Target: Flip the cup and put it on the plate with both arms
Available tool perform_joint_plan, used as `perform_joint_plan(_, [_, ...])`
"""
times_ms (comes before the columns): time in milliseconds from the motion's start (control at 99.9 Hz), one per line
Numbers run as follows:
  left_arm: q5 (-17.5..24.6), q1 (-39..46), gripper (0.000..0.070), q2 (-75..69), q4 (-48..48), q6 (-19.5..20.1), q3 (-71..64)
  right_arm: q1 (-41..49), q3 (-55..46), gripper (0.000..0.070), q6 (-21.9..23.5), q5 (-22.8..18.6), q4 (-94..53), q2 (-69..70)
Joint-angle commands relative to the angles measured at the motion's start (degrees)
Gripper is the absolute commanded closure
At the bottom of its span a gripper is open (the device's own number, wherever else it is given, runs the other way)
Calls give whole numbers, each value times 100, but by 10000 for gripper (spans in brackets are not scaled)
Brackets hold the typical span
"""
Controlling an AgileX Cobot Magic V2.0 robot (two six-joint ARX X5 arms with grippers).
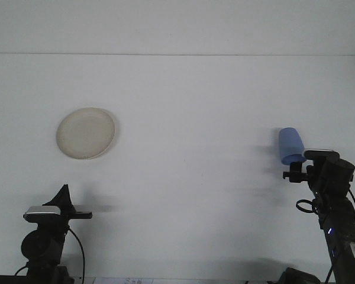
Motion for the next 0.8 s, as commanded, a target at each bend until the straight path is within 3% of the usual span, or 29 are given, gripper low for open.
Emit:
perform_joint_plan(0, [-11, 9, 688, -11, 59, -48, -109, -90, 24, 258, -127, -76, 400, 291])
perform_joint_plan(350, [-11, 9, 688, -11, 59, -48, -109, -321, 24, 269, -153, -1062, 2487, 1775])
perform_joint_plan(490, [-11, 9, 688, -11, 59, -48, -109, -319, 26, 405, -79, -1408, 3252, 2192])
perform_joint_plan(660, [-11, 9, 688, -11, 59, -48, -109, -308, 26, 693, 17, -1510, 3611, 2277])
perform_joint_plan(790, [-11, 9, 688, -11, 59, -48, -109, -310, 42, 700, 352, -1683, 3718, 2225])
